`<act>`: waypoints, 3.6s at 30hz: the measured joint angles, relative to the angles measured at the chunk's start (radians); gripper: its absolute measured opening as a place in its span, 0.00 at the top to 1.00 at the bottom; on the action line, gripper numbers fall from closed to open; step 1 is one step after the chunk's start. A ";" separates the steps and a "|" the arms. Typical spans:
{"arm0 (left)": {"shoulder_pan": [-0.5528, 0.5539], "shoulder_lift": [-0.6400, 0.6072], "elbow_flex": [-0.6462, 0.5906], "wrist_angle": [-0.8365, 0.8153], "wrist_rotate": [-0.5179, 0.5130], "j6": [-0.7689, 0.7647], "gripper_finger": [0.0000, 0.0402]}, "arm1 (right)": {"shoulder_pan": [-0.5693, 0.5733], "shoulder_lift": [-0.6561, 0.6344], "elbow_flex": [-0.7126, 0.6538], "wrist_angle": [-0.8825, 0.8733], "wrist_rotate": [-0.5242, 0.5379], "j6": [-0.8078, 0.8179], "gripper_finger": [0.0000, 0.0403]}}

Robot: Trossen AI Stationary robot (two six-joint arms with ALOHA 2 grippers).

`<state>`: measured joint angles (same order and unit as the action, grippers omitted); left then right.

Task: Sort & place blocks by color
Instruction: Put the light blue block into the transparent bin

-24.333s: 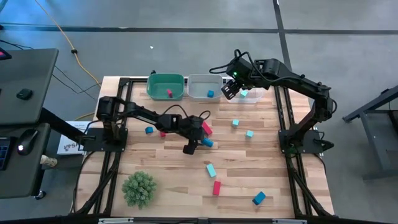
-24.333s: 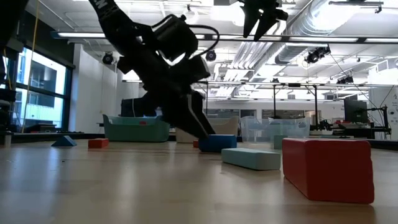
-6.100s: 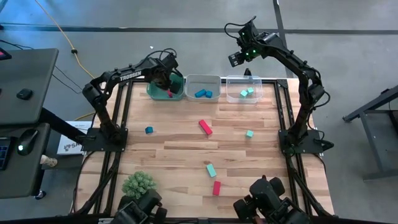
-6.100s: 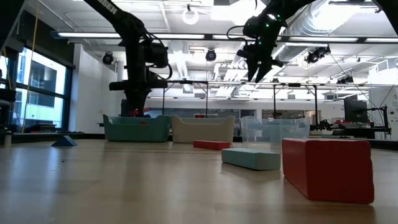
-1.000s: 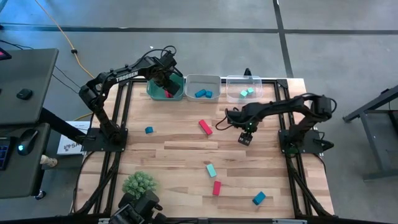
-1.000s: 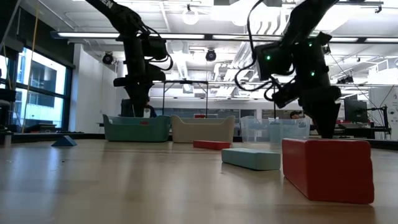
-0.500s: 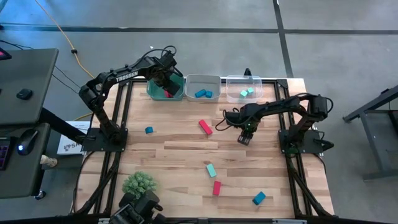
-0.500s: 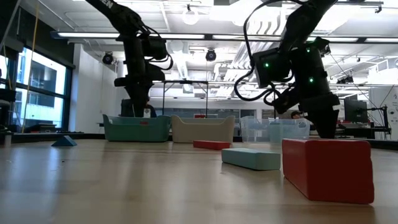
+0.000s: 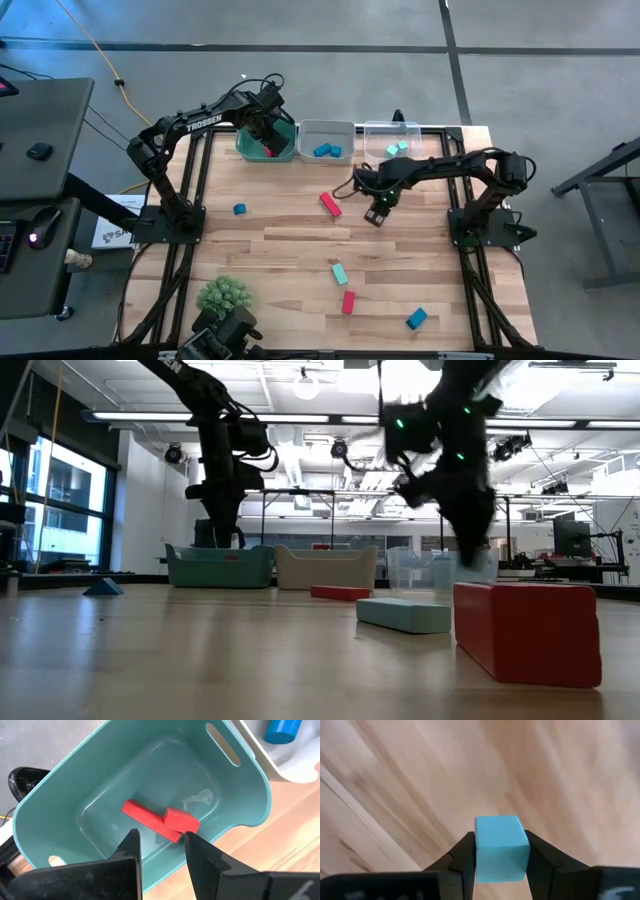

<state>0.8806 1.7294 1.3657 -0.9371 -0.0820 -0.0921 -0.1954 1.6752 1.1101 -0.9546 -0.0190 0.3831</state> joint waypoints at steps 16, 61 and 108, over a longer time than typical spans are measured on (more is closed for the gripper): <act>0.000 0.000 0.000 0.002 0.001 0.000 0.81 | -0.229 0.000 0.368 -0.004 0.170 -0.297 0.73; 0.000 0.000 0.000 0.128 0.001 -0.062 0.81 | -0.723 0.234 0.378 -0.159 0.092 -0.417 0.73; -0.001 0.000 0.000 0.127 0.001 -0.081 0.73 | -0.753 0.270 0.434 -0.188 0.140 -0.444 0.52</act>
<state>0.8799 1.7290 1.3659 -0.8101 -0.0814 -0.1728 -0.9485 1.9453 1.5446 -1.1428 0.1208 -0.0609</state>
